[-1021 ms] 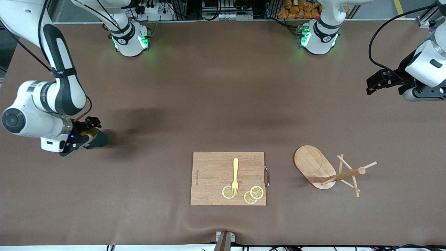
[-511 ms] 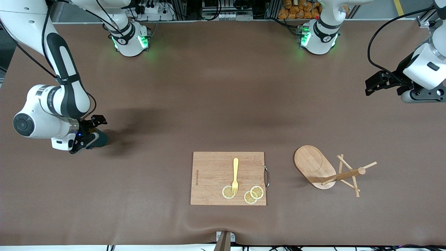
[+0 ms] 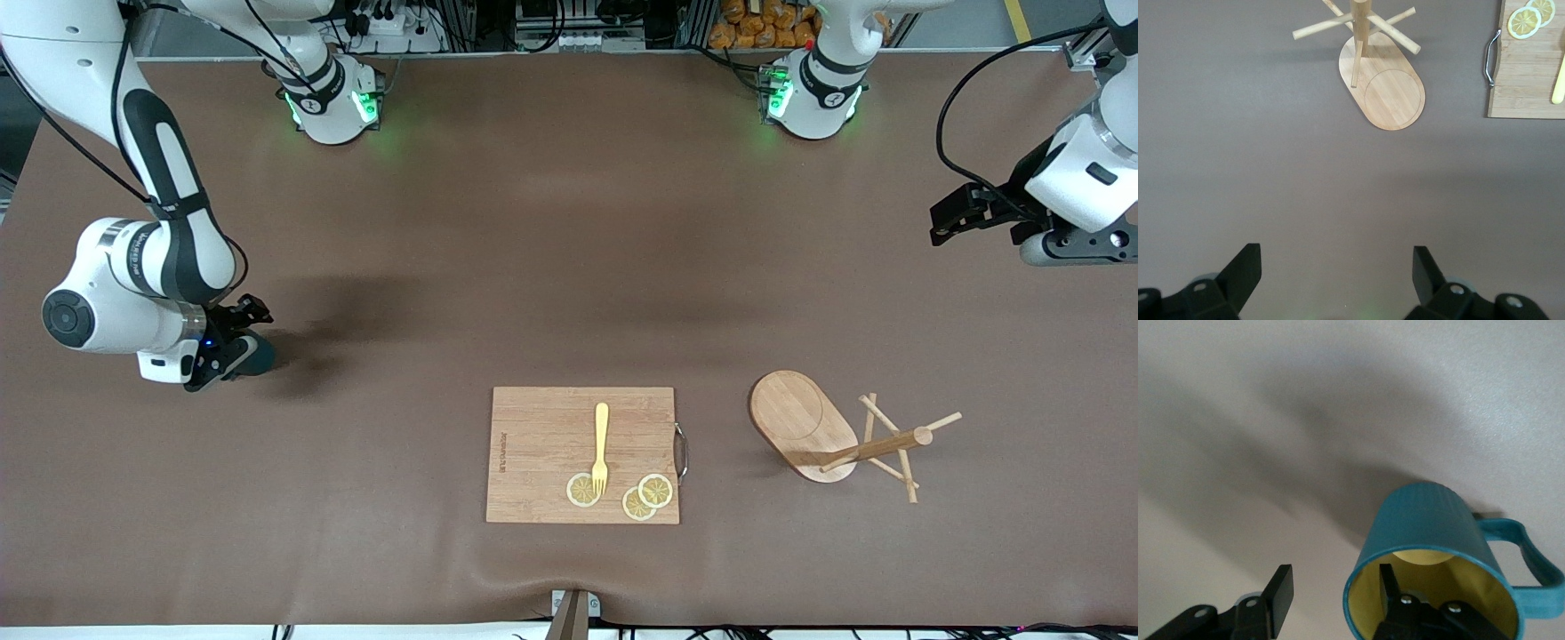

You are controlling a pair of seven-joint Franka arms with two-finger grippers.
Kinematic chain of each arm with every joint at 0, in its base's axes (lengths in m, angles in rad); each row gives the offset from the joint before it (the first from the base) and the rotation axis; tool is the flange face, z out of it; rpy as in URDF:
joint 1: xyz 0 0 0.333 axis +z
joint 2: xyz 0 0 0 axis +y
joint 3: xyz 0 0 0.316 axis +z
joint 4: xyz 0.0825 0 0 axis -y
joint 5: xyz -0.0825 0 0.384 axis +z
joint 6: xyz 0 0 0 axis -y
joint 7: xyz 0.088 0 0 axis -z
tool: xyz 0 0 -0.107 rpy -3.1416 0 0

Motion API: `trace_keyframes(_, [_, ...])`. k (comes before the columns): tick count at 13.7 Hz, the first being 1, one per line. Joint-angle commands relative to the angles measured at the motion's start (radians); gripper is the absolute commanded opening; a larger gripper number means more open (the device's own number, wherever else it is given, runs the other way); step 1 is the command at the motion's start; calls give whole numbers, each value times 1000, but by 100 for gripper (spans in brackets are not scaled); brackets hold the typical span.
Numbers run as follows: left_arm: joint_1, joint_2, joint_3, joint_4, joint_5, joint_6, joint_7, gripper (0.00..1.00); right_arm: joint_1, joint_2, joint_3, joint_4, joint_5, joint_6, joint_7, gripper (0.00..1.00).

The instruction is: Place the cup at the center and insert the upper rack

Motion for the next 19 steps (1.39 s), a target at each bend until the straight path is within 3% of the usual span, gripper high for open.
trace_keyframes(1, [3, 0, -2, 8, -9, -10, 8, 100, -20, 6, 13, 0, 12, 22, -28, 28])
trace_keyframes(3, [3, 0, -2, 8, -9, -10, 10, 100, -20, 6, 13, 1, 7, 32, -52, 3])
trace_keyframes(4, [3, 0, -2, 8, -7, -10, 10, 100, -20, 6, 13, 1, 7, 44, -80, 0])
trace_keyframes(9, [6, 0, -2, 14, -7, -11, 14, 100, -3, -1, 15, 32, 39, 57, 1, 0])
trace_keyframes(13, [6, 0, 0, 17, 0, -11, 37, 100, 46, -44, 128, 41, 55, 16, 338, 0])
trace_keyframes(15, [17, 0, 0, 18, 3, -10, 74, 100, 101, -72, 169, 46, 56, 0, 496, 0])
trace_keyframes(19, [26, 0, 0, 18, 3, -10, 97, 100, 333, -99, 171, 66, 58, 0, 842, 0])
